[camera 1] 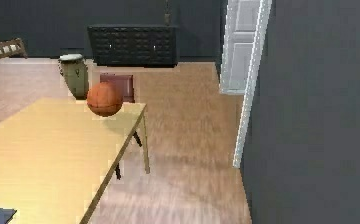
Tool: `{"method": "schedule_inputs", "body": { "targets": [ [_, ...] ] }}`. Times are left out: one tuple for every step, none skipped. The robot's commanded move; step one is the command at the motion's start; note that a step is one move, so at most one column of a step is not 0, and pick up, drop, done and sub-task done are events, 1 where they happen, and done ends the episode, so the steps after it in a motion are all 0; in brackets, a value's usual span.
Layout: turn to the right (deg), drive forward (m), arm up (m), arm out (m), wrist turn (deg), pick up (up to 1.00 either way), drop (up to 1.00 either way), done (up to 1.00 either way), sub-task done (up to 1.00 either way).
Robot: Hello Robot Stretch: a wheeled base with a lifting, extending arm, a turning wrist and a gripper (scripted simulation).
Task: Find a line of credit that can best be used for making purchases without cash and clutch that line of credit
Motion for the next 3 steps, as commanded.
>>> {"method": "schedule_inputs", "body": {
  "targets": [
    [-45.0,0.0,0.0,0.0,0.0,0.0,0.0,0.0,0.0],
    [-45.0,0.0,0.0,0.0,0.0,0.0,0.0,0.0,0.0],
    [-45.0,0.0,0.0,0.0,0.0,0.0,0.0,0.0,0.0]
  ]
}}
